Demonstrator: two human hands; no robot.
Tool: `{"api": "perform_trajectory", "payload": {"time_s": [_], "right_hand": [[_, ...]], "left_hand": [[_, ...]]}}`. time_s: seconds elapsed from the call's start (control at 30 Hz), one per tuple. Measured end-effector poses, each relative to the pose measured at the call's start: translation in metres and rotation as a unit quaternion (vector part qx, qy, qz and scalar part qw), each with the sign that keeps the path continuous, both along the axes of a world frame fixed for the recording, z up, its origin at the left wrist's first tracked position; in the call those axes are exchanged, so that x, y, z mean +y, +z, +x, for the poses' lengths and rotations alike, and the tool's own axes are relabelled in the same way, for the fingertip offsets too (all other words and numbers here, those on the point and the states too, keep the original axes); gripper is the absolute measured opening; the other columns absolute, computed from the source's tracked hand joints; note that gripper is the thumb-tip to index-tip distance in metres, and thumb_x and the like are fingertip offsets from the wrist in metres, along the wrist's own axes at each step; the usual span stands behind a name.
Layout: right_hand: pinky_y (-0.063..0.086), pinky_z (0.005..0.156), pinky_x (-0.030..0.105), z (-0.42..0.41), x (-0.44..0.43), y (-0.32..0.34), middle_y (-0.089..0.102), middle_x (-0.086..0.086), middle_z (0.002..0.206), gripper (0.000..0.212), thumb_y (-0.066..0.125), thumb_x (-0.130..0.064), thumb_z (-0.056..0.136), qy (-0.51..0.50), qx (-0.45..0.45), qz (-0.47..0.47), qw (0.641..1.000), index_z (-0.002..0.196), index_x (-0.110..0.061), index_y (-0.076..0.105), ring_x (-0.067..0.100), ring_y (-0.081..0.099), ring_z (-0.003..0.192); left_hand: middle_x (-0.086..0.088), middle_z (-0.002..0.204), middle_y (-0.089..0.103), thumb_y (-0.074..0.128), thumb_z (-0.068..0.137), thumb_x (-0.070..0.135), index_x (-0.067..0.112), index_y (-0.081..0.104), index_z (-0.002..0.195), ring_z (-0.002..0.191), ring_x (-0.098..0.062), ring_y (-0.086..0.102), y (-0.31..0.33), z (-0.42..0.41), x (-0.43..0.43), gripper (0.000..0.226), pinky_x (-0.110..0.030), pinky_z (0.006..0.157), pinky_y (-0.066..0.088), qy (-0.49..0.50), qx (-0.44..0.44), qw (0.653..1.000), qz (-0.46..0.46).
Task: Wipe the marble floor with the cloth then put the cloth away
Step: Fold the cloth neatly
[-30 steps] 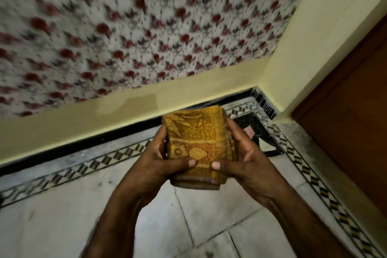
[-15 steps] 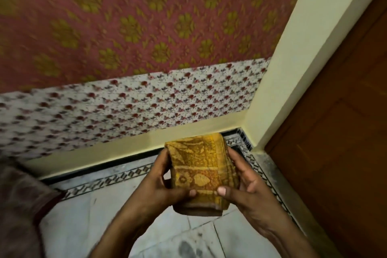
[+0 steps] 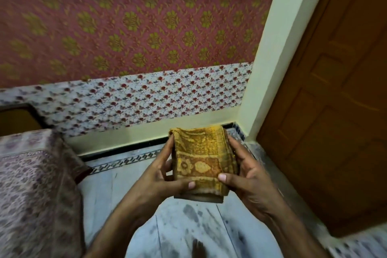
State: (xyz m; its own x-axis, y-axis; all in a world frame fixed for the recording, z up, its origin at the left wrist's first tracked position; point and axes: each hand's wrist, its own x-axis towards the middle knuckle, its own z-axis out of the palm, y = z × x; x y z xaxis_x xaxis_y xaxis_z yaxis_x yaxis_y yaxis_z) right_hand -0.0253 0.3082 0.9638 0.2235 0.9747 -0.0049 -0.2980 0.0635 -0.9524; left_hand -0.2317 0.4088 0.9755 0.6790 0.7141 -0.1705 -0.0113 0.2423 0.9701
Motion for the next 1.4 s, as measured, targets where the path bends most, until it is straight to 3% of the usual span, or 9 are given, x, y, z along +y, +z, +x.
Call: {"api": "perform_trajectory", "payload": {"time_s": [0.13,0.3,0.5,0.73,0.87,0.97,1.03,1.17,1.4], "right_hand": [[0.056,0.102,0.047,-0.031,-0.085,0.012,0.058,-0.001,0.151,0.08,0.071,0.008,0.081,0.035,-0.004,-0.004,0.999,0.144,-0.041,0.057,0.026,0.057,0.137],[0.054,0.105,0.051,-0.049,-0.172,0.025,0.062,-0.011,0.145,0.084,0.063,0.02,0.087,0.032,-0.027,-0.01,0.999,0.149,-0.035,0.048,0.022,0.059,0.135],[0.051,0.108,0.055,-0.052,-0.277,0.03,0.056,-0.008,0.152,0.086,0.067,0.008,0.082,0.042,-0.037,-0.008,0.998,0.155,-0.031,0.044,0.023,0.054,0.14],[0.049,0.105,0.065,-0.036,-0.433,0.026,0.064,0.002,0.143,0.089,0.066,0.008,0.081,0.05,-0.053,0.001,0.997,0.154,-0.038,0.043,0.032,0.061,0.131],[0.05,0.099,0.072,-0.027,-0.537,0.025,0.066,0.017,0.134,0.103,0.062,0.016,0.089,0.059,-0.089,-0.009,0.994,0.151,-0.061,0.032,0.049,0.061,0.122],[0.063,0.084,0.046,-0.028,-0.606,0.024,0.061,-0.01,0.142,0.094,0.055,0.02,0.09,0.068,-0.129,-0.016,0.989,0.147,-0.054,0.046,0.028,0.064,0.124],[0.058,0.08,0.029,-0.031,-0.646,0.023,0.059,-0.022,0.143,0.08,0.059,0.01,0.087,0.082,-0.131,-0.014,0.988,0.142,-0.048,0.056,0.016,0.062,0.127],[0.058,0.09,0.032,-0.045,-0.719,0.012,0.052,-0.021,0.152,0.076,0.06,0.001,0.087,0.06,-0.111,-0.011,0.992,0.148,-0.044,0.052,0.013,0.057,0.136],[0.049,0.11,0.031,-0.075,-0.826,-0.011,0.042,-0.014,0.162,0.079,0.06,0.002,0.089,0.012,-0.1,-0.027,0.995,0.155,-0.036,0.041,0.009,0.046,0.145]], "left_hand": [[-0.006,0.134,0.068,0.086,0.07,-0.004,0.062,0.034,0.146,0.114,-0.036,0.069,0.012,-0.04,-0.091,0.113,-0.049,0.084,0.06,0.002,-0.007,1.0,-0.024],[-0.004,0.134,0.068,0.085,0.065,0.0,0.061,0.037,0.145,0.112,-0.037,0.07,0.021,-0.06,-0.182,0.111,-0.057,0.088,0.059,0.026,-0.023,0.999,-0.021],[-0.002,0.139,0.064,0.084,0.07,0.002,0.063,0.037,0.144,0.116,-0.036,0.069,0.029,-0.064,-0.291,0.107,-0.059,0.092,0.057,0.018,-0.034,0.999,0.019],[-0.004,0.139,0.065,0.081,0.071,-0.002,0.058,0.036,0.148,0.114,-0.039,0.069,0.013,-0.051,-0.452,0.107,-0.059,0.092,0.057,0.042,-0.064,0.997,0.031],[0.008,0.146,0.058,0.08,0.07,-0.004,0.053,0.033,0.152,0.12,-0.036,0.067,0.001,-0.039,-0.558,0.109,-0.055,0.093,0.057,0.041,-0.072,0.996,0.027],[0.01,0.15,0.055,0.083,0.07,-0.002,0.052,0.033,0.151,0.125,-0.035,0.063,-0.001,-0.041,-0.622,0.11,-0.056,0.096,0.056,0.027,-0.08,0.996,0.008],[0.008,0.151,0.054,0.08,0.073,-0.006,0.053,0.034,0.151,0.128,-0.035,0.061,-0.002,-0.044,-0.656,0.108,-0.057,0.096,0.055,0.011,-0.079,0.997,0.008],[-0.001,0.15,0.054,0.078,0.075,-0.008,0.051,0.033,0.152,0.129,-0.039,0.059,-0.008,-0.053,-0.71,0.107,-0.06,0.096,0.054,-0.034,-0.069,0.997,0.01],[-0.005,0.137,0.063,0.078,0.069,-0.009,0.051,0.035,0.139,0.115,-0.035,0.068,-0.026,-0.067,-0.797,0.102,-0.047,0.082,0.06,-0.044,-0.059,0.997,-0.003]]}}
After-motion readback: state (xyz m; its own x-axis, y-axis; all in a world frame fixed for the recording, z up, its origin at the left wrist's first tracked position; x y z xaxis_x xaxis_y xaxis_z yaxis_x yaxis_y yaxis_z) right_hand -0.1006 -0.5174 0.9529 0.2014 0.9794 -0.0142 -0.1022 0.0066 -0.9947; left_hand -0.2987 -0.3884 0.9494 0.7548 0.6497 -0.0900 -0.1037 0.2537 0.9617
